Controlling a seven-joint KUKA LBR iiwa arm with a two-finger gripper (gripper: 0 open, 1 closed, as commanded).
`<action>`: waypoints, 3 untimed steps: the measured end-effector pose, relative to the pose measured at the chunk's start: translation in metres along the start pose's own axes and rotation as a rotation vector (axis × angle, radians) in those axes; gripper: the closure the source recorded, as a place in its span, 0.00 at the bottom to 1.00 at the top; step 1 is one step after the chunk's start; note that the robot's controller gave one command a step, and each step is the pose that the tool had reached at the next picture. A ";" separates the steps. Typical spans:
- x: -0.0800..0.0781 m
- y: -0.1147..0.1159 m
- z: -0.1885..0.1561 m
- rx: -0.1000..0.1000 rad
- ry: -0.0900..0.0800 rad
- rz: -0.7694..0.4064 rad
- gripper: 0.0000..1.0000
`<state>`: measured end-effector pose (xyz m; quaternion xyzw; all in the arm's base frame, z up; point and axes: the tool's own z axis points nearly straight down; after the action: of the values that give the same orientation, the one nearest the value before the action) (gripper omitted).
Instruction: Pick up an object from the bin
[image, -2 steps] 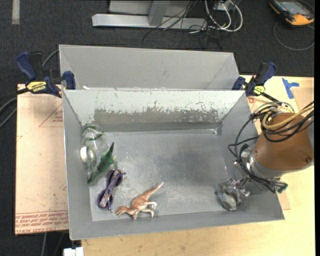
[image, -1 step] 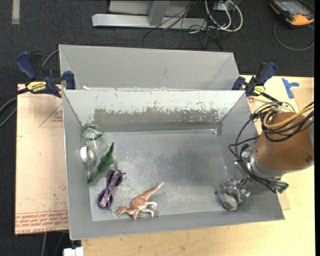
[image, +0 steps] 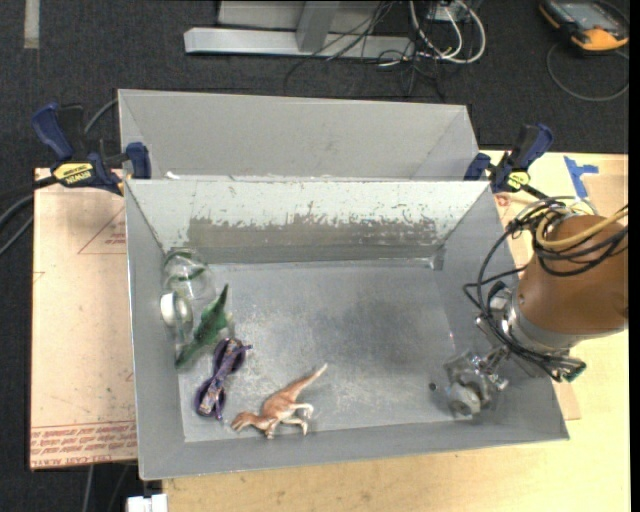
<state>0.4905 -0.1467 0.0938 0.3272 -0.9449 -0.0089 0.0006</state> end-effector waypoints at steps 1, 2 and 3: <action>-0.002 -0.002 -0.016 0.008 -0.006 0.001 1.00; -0.002 -0.001 -0.022 0.006 -0.005 0.001 1.00; -0.002 -0.001 -0.032 0.005 -0.005 0.002 1.00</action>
Offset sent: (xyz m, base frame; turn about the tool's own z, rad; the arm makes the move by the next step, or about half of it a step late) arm 0.0000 0.0000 0.0526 0.0000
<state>0.4928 -0.1466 0.1254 0.3264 -0.9452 -0.0072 -0.0028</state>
